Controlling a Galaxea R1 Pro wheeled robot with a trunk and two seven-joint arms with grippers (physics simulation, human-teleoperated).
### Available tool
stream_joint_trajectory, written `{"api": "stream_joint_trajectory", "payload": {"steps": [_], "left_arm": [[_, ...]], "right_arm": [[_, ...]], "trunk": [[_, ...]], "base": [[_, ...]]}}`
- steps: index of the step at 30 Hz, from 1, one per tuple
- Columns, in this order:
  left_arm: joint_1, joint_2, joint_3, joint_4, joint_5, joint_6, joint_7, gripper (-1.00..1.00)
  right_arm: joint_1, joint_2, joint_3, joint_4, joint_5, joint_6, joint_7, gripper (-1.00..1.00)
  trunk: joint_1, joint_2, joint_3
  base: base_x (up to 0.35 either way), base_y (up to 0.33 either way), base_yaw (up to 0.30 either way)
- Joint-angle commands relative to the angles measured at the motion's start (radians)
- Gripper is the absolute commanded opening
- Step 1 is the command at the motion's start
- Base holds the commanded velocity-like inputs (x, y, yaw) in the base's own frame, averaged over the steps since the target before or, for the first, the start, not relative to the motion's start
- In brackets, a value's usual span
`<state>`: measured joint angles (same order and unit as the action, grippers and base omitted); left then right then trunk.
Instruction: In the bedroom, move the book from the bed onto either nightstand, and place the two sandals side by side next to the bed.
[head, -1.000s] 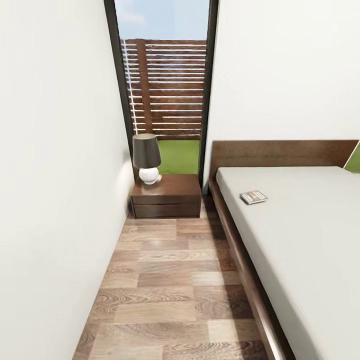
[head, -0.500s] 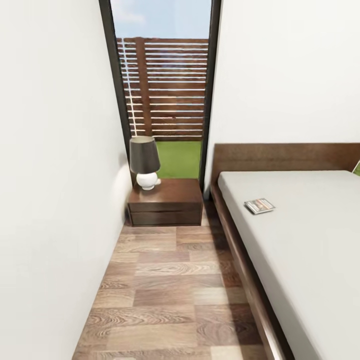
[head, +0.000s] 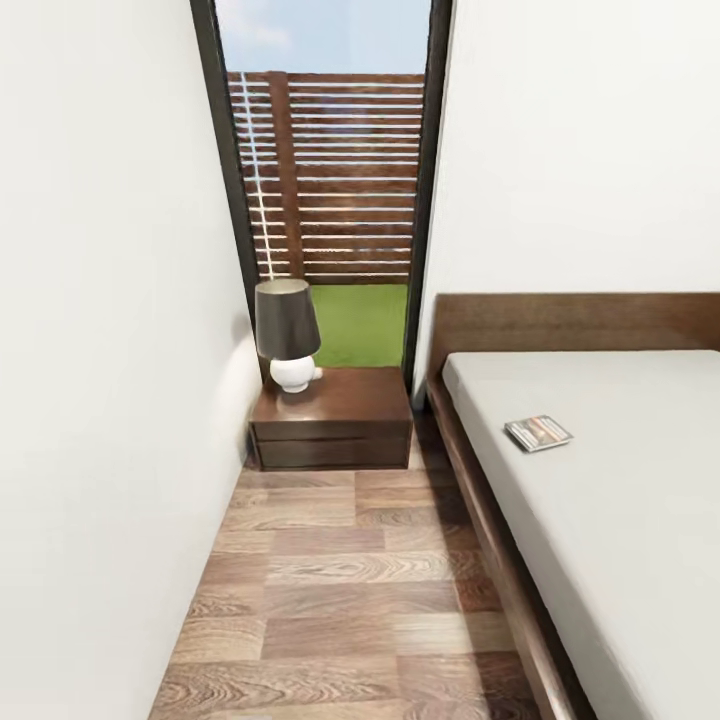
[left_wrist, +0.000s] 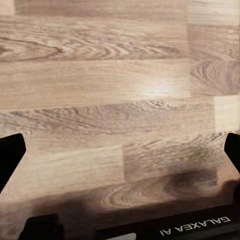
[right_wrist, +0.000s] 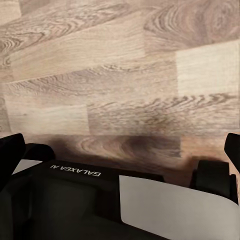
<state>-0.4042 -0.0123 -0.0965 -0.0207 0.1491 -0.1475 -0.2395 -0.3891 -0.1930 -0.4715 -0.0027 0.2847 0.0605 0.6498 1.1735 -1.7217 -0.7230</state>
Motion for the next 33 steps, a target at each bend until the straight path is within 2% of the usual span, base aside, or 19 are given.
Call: {"api": "stream_joint_trajectory", "payload": {"steps": [1, 12, 33], "left_arm": [[-0.001, 0.000, -0.008, 0.001, 0.010, -0.004, -0.003, 1.00], [-0.001, 0.000, -0.008, 0.001, 0.010, -0.004, -0.003, 1.00], [-0.001, 0.000, -0.009, 0.001, 0.010, -0.004, -0.003, 1.00]], "right_arm": [[-0.001, 0.000, -0.009, 0.000, 0.005, 0.006, 0.004, 1.00], [-0.001, 0.000, -0.009, 0.000, 0.005, 0.006, 0.004, 1.00], [-0.001, 0.000, -0.009, 0.000, 0.005, 0.006, 0.004, 1.00]], "trunk": [[0.001, 0.000, -0.001], [0.001, 0.000, -0.001], [0.001, 0.000, -0.001]], "base": [[0.331, 0.116, 0.000], [0.331, 0.104, 0.000], [0.331, 0.004, 0.000]]}}
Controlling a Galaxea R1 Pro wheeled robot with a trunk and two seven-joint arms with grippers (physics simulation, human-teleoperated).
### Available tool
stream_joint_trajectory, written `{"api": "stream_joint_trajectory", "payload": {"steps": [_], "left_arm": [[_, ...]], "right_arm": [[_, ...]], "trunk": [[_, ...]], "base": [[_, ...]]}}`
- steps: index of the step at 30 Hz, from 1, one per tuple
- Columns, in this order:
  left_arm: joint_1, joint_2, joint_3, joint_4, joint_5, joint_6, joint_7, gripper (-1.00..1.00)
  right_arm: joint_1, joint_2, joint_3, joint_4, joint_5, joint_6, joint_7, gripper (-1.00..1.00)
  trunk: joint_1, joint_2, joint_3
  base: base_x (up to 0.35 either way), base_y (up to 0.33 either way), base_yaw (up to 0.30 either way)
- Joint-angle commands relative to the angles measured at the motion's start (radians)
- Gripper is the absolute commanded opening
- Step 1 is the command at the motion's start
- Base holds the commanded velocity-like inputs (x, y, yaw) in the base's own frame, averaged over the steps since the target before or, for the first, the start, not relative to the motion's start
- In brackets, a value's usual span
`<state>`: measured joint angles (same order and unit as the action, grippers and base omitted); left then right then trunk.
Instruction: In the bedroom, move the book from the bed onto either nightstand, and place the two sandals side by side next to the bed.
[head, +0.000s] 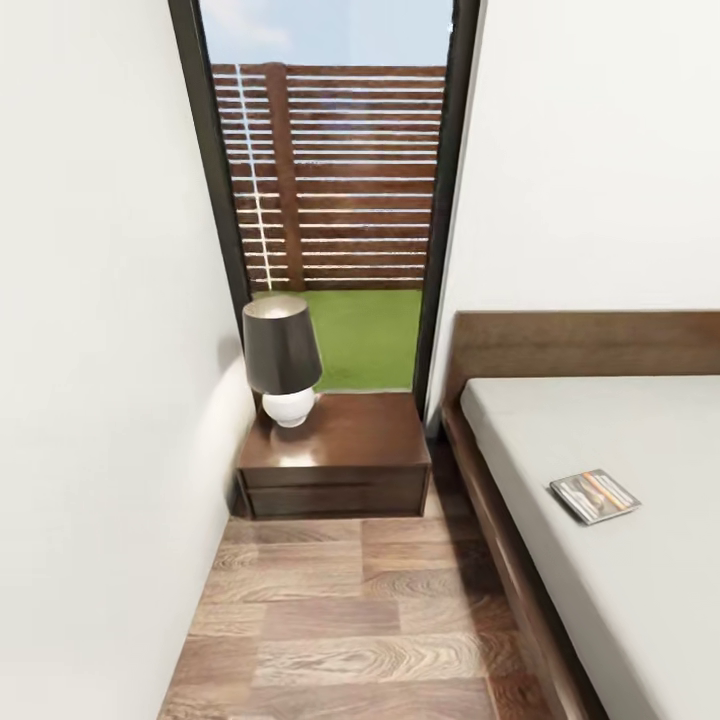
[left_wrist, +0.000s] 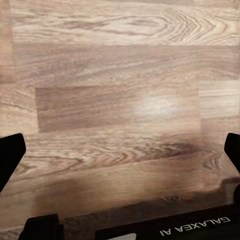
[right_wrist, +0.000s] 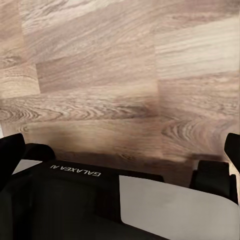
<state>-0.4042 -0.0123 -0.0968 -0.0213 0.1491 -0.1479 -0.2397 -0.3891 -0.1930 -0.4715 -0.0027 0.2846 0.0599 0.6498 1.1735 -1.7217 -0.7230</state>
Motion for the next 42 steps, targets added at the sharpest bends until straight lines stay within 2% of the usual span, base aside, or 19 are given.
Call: {"api": "stream_joint_trajectory", "payload": {"steps": [1, 42], "left_arm": [[-0.001, 0.000, -0.008, 0.001, 0.010, -0.003, -0.003, 1.00], [-0.001, 0.000, -0.008, 0.002, 0.010, -0.004, -0.002, 1.00]], "right_arm": [[-0.001, 0.000, -0.009, 0.000, 0.005, 0.006, 0.004, 1.00], [-0.001, 0.000, -0.009, 0.000, 0.007, 0.006, 0.002, 1.00]], "trunk": [[0.001, 0.000, -0.001], [0.001, 0.000, -0.001]], "base": [[0.331, 0.000, 0.000], [0.331, 0.000, 0.000]]}}
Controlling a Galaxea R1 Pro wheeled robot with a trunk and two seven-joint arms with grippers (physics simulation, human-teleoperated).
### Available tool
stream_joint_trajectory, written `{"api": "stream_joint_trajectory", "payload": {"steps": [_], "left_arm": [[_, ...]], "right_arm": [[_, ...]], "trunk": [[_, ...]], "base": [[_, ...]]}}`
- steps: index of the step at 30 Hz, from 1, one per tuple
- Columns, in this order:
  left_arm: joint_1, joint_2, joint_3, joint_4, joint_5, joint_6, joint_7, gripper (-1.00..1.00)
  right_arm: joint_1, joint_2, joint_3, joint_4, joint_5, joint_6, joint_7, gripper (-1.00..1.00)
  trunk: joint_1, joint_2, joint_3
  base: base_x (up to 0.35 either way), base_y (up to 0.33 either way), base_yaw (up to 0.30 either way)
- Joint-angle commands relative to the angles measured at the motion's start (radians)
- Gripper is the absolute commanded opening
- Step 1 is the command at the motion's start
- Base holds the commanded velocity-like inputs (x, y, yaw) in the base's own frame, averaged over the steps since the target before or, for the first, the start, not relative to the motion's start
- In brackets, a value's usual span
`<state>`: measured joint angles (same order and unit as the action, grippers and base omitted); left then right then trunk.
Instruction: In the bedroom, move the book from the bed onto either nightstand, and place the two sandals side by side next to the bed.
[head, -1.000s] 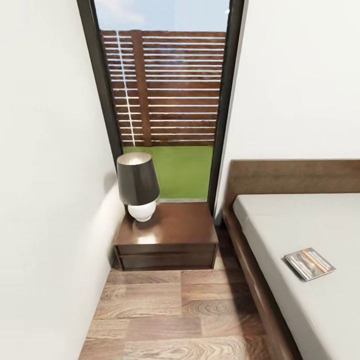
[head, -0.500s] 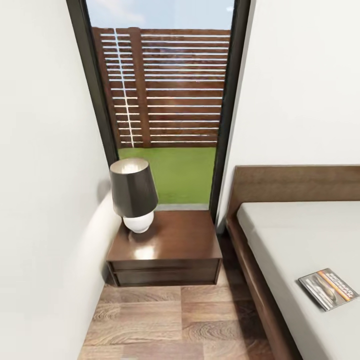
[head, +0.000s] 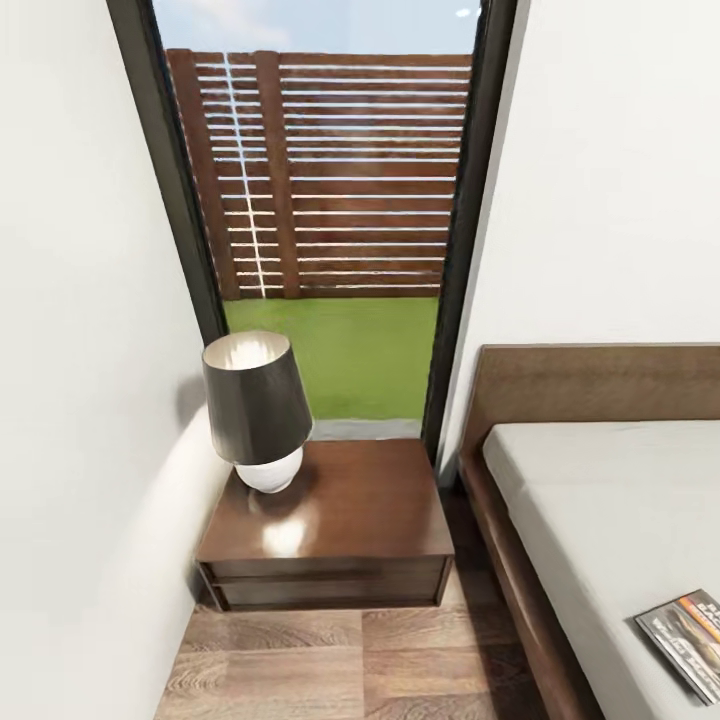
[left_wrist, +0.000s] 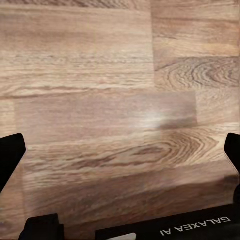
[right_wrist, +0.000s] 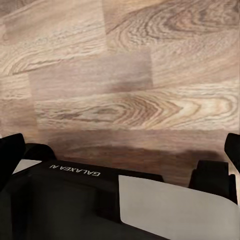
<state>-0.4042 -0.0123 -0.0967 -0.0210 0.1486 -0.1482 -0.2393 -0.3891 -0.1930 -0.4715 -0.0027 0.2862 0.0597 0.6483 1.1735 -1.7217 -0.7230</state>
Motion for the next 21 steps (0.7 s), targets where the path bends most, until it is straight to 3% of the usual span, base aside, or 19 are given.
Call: {"api": "stream_joint_trajectory", "payload": {"steps": [1, 21], "left_arm": [[-0.001, 0.000, -0.009, 0.002, 0.011, -0.004, -0.003, 1.00], [-0.001, 0.000, -0.009, 0.001, 0.011, -0.003, -0.003, 1.00]], "right_arm": [[-0.001, 0.000, -0.009, 0.000, 0.005, 0.006, 0.004, 1.00], [-0.001, 0.000, -0.009, 0.000, 0.005, 0.006, 0.004, 1.00]], "trunk": [[0.001, 0.000, -0.001], [0.001, 0.000, -0.001]], "base": [[0.331, 0.000, 0.000], [0.331, 0.000, 0.000]]}}
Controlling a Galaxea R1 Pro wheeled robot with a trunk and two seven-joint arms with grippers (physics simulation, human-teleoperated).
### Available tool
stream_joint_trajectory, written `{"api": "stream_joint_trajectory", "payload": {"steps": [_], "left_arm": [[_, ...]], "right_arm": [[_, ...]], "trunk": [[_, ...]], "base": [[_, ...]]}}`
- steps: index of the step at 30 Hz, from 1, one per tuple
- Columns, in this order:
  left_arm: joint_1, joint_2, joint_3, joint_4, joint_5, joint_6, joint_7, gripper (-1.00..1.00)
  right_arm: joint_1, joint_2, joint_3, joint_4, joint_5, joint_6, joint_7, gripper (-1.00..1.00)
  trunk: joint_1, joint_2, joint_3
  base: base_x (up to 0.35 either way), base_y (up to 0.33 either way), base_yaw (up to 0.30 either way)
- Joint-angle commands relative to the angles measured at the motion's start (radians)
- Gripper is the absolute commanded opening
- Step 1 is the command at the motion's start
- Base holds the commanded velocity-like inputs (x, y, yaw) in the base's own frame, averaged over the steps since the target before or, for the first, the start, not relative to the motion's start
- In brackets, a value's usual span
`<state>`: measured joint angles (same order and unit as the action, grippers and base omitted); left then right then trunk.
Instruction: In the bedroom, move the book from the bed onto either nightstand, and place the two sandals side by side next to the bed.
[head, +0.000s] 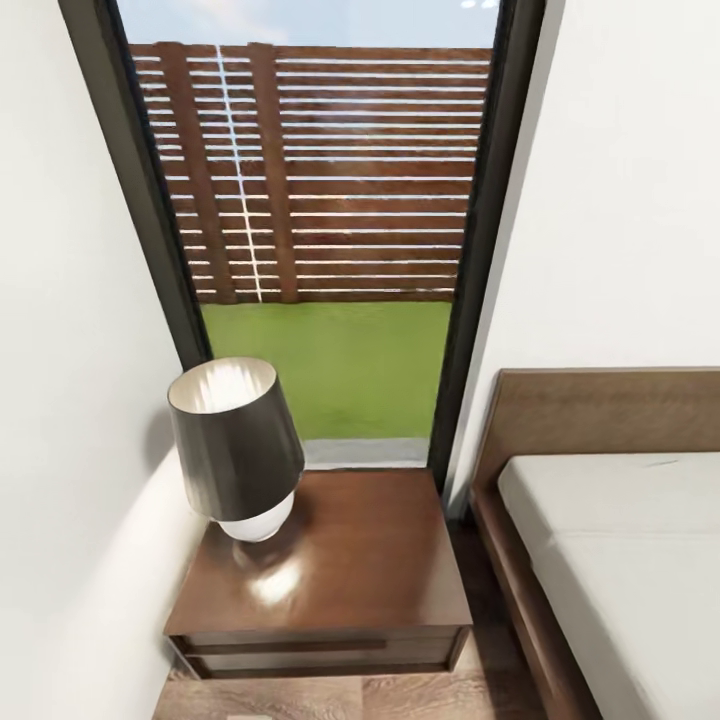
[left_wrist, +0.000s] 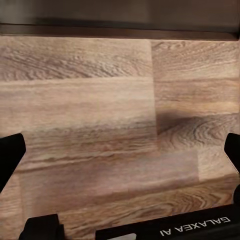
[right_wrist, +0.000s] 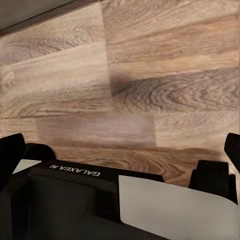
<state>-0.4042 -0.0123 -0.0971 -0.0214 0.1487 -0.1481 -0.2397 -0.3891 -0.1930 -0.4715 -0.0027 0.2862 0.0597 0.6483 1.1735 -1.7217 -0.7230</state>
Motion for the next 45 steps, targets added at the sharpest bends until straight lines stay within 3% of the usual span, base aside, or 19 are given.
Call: {"api": "stream_joint_trajectory", "payload": {"steps": [1, 34, 45], "left_arm": [[-0.001, 0.000, -0.008, 0.001, 0.011, -0.004, -0.003, 1.00], [-0.001, 0.000, -0.008, 0.002, 0.011, -0.004, -0.002, 1.00], [-0.001, 0.000, -0.007, 0.002, 0.010, -0.004, -0.004, 1.00]], "right_arm": [[-0.001, 0.000, -0.009, 0.000, 0.005, 0.006, 0.004, 1.00], [-0.001, 0.000, -0.009, 0.000, 0.005, 0.006, 0.004, 1.00], [-0.001, 0.000, -0.009, 0.000, 0.005, 0.006, 0.004, 1.00]], "trunk": [[0.001, 0.000, -0.001], [0.001, 0.000, -0.001], [0.001, 0.000, -0.001]], "base": [[0.331, 0.000, 0.000], [0.224, 0.030, 0.000], [0.036, 0.010, 0.000]]}}
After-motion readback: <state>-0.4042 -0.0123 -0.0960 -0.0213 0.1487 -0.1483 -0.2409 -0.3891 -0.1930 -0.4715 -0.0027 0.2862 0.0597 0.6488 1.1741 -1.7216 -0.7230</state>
